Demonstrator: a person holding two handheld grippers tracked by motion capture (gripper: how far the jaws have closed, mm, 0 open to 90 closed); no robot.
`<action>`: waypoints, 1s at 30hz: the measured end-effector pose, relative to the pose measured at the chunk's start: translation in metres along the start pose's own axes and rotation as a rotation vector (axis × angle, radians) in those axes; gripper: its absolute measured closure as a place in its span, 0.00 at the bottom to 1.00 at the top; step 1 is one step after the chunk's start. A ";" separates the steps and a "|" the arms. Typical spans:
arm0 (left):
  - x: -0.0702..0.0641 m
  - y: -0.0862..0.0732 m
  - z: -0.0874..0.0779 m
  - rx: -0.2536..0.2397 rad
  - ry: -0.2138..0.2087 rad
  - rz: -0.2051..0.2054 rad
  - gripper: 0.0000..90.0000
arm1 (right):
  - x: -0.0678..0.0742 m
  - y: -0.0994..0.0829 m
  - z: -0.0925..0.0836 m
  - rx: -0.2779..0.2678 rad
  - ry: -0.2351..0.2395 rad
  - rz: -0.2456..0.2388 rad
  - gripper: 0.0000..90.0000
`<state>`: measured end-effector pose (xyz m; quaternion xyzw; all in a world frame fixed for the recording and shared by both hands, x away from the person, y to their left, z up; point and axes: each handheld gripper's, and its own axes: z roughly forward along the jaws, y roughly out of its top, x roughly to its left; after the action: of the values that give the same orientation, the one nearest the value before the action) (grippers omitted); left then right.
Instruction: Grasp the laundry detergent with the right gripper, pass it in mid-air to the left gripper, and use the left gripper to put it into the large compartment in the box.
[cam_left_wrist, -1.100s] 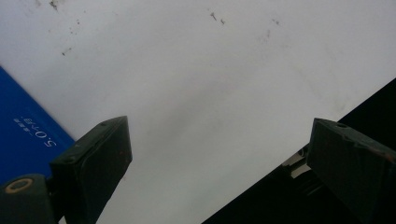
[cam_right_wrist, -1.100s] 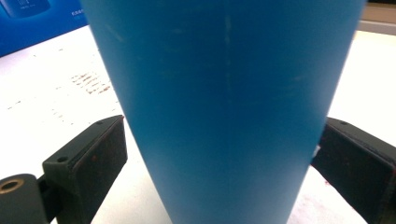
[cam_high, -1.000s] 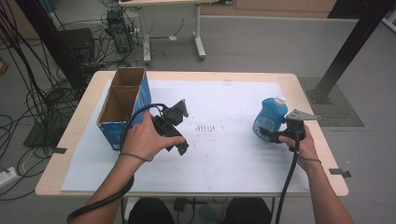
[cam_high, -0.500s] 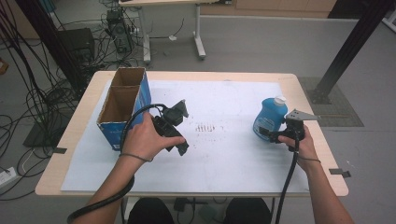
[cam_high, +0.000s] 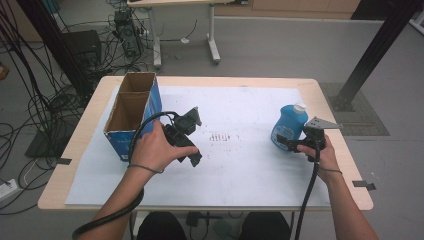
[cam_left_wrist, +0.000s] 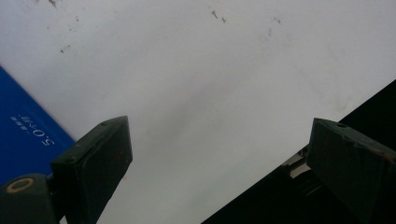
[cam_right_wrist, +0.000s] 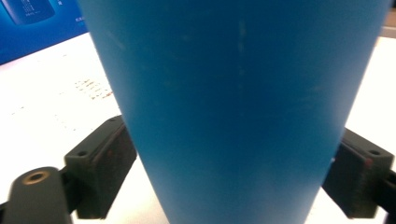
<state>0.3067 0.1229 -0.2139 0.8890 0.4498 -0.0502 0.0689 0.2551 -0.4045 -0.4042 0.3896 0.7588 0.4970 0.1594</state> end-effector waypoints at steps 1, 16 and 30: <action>0.000 0.000 0.000 -0.002 0.000 0.000 0.08 | 0.000 0.000 0.000 -0.001 -0.001 -0.001 0.19; -0.001 -0.001 0.000 -0.002 0.006 -0.005 0.08 | 0.005 -0.004 0.002 -0.016 -0.025 -0.015 0.36; -0.002 0.000 0.000 -0.001 0.007 0.001 0.08 | 0.010 -0.002 0.002 -0.011 -0.055 -0.046 0.46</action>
<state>0.3058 0.1210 -0.2137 0.8893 0.4499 -0.0468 0.0680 0.2484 -0.3961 -0.4055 0.3847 0.7601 0.4865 0.1940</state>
